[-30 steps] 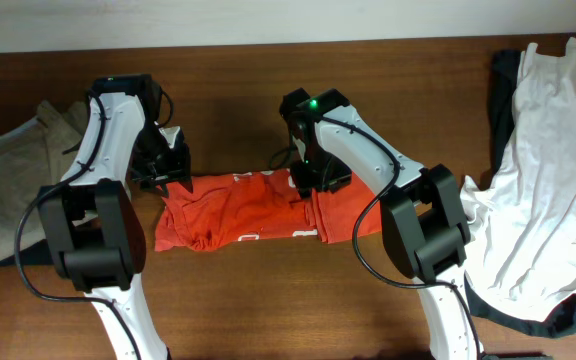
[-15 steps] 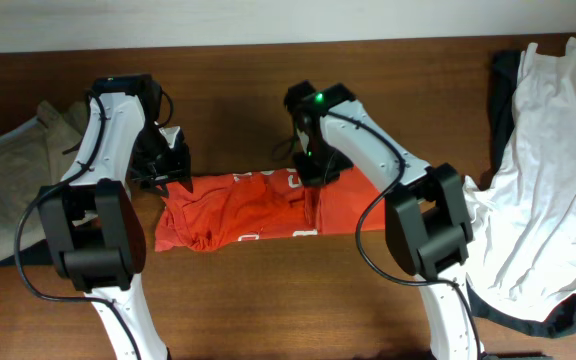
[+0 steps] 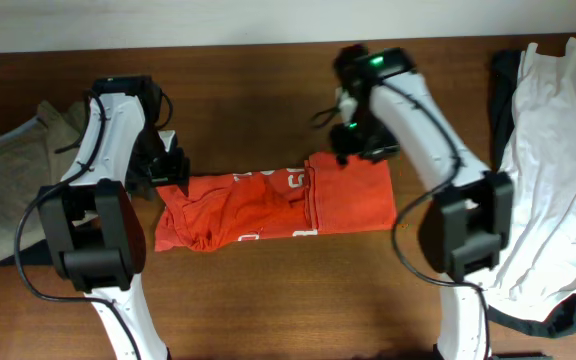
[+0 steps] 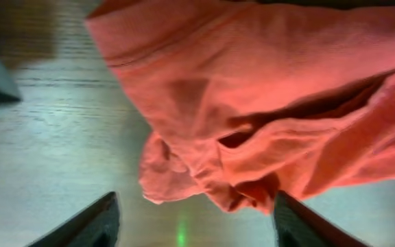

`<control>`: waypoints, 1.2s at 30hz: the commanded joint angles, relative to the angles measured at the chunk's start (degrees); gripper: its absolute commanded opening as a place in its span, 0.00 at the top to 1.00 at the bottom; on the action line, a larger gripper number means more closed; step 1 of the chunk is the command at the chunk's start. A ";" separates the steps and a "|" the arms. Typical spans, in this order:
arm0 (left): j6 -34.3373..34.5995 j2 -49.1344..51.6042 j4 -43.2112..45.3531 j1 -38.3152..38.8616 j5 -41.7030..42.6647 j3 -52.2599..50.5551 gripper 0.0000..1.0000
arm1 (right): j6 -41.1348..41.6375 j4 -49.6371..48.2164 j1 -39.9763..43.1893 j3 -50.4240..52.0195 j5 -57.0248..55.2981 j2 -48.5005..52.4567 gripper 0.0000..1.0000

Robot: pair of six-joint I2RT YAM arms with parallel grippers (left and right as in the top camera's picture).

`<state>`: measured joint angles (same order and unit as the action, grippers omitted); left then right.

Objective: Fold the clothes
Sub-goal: 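Fold the right end leftward over the middle with the right gripper, then grasp the folded red T-shirt with the left gripper and lift it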

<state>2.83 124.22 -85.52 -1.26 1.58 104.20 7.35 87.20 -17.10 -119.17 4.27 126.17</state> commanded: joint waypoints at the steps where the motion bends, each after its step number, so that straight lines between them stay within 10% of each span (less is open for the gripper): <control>1: -4.31 -1.36 4.39 -0.15 -2.91 -4.96 0.24 | 0.00 1.38 3.26 -0.57 -0.42 -1.73 0.33; 6: -10.73 -1.36 23.02 -0.13 1.18 -21.27 0.26 | -0.02 1.31 3.67 -0.57 -0.44 -1.73 0.32; 10: -12.17 -1.36 25.20 0.11 6.56 -24.96 0.90 | -0.02 1.31 3.69 -0.57 -0.48 -1.73 0.32; 13: -10.88 -1.38 19.93 -2.51 4.02 -17.75 1.00 | -0.04 0.87 5.73 -0.57 -3.39 -1.73 0.32; 21: -5.42 -1.38 -5.38 -8.37 5.22 18.03 0.99 | -2.97 -0.48 17.18 -0.63 -5.20 -1.73 0.32; 31: -1.92 -1.33 0.09 23.39 9.88 17.55 0.92 | -3.96 -0.13 17.11 -0.61 -4.94 -1.73 0.32; 34: -1.99 -0.37 1.51 27.23 8.46 17.55 0.33 | -3.96 0.28 17.11 -0.61 -4.94 -1.73 0.32; 36: -2.01 -0.15 1.29 27.32 8.37 17.55 0.23 | -3.98 0.48 17.11 -0.61 -4.94 -1.73 0.32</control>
<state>0.69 123.37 -84.16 25.74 10.66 121.34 3.81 87.26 0.12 -119.20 -0.21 125.45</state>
